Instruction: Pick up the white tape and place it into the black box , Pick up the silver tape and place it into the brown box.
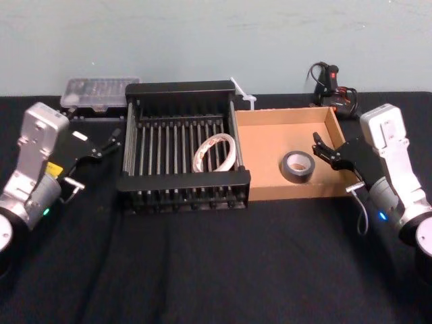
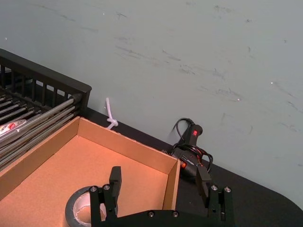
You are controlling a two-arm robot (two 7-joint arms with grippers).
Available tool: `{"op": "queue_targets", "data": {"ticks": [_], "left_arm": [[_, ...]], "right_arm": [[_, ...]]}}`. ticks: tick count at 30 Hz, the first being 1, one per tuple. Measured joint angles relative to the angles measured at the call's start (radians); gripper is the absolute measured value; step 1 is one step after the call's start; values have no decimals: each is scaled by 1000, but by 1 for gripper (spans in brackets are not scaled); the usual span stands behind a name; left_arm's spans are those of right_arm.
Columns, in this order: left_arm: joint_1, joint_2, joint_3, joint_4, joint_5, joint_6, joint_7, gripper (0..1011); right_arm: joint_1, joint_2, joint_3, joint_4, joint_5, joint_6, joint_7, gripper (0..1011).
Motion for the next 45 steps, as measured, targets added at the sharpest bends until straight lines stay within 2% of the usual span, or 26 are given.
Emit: {"op": "queue_targets", "data": {"ticks": [45], "left_arm": [[0, 0, 0, 0, 0, 0, 0, 1001]], "right_arm": [[0, 0, 0, 0, 0, 0, 0, 1002]]}}
